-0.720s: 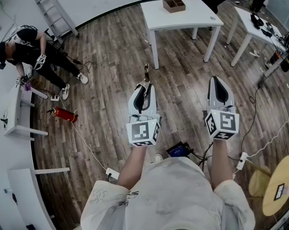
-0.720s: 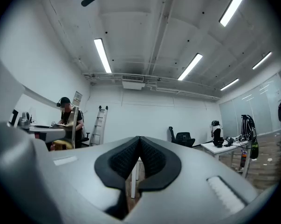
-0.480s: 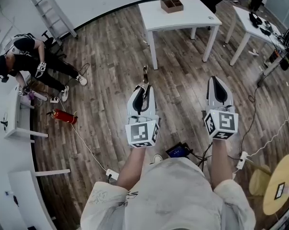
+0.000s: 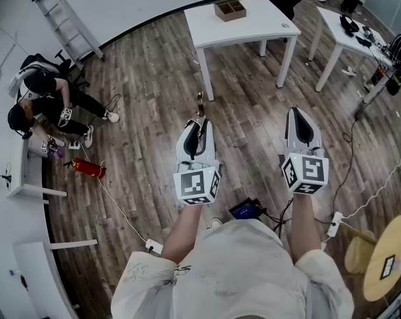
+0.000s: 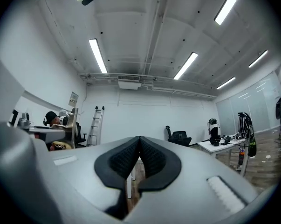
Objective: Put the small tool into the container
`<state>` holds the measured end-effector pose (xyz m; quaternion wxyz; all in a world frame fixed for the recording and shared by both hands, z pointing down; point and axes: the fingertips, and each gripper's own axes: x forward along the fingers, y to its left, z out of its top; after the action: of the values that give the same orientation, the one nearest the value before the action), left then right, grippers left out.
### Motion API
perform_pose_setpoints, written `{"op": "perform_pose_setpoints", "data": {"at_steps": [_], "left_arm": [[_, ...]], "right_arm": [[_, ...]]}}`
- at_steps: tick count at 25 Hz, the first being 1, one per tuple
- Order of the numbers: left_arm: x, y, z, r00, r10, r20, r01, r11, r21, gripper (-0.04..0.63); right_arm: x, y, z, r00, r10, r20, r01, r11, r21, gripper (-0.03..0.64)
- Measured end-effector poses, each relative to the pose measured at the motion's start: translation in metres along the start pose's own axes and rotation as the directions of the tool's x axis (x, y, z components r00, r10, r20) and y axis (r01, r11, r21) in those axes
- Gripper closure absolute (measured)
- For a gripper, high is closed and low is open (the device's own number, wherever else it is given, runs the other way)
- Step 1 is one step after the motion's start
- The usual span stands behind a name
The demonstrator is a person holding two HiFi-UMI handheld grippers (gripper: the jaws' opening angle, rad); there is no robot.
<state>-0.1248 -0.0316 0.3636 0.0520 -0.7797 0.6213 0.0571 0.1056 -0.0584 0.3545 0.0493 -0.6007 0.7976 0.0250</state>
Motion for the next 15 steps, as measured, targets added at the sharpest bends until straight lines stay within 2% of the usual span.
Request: {"op": "perform_pose_setpoints", "data": {"at_steps": [15], "left_arm": [[0.008, -0.003, -0.011, 0.999, 0.032, -0.021, -0.032, 0.999, 0.009, 0.489]], "right_arm": [[0.008, -0.021, -0.015, 1.0, 0.012, -0.009, -0.011, 0.999, 0.05, 0.614]]}}
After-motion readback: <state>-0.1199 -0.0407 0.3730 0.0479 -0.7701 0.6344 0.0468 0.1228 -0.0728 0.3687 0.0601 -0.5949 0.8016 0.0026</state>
